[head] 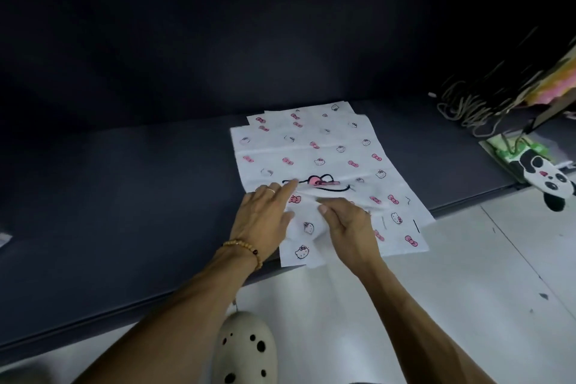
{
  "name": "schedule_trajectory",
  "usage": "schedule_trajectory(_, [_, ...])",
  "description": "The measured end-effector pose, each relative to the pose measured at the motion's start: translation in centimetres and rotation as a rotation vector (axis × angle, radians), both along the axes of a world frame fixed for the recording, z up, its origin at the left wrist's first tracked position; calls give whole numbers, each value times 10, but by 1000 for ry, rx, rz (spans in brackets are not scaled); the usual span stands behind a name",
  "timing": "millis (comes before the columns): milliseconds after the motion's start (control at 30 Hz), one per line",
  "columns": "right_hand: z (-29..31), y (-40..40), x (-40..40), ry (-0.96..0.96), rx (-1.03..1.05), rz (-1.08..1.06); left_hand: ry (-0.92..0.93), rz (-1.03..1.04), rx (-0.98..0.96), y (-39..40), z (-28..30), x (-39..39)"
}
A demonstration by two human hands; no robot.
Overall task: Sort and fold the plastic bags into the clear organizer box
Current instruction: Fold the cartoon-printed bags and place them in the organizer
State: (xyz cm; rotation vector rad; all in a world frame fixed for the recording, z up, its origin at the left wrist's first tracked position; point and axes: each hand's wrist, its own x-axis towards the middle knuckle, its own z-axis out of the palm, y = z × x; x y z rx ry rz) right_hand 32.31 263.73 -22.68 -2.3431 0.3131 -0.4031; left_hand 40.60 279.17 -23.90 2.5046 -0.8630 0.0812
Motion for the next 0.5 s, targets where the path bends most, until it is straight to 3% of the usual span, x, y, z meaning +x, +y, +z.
schedule_trajectory(167, [13,47,8,170,134,88,32,61,-29,61,15,8])
schedule_trajectory(233, [9,61,10,281,-141,203,119,94,-49,100,19,9])
schedule_trajectory(333, [1,76,14,321,-588,250,359,122,-80,161,24,7])
schedule_trajectory(400, [2,84,19,268,-614,216,584,160,-155,197,26,5])
schedule_trajectory(500, [6,96,32,148,-430,189,854,298,-292,238,23,4])
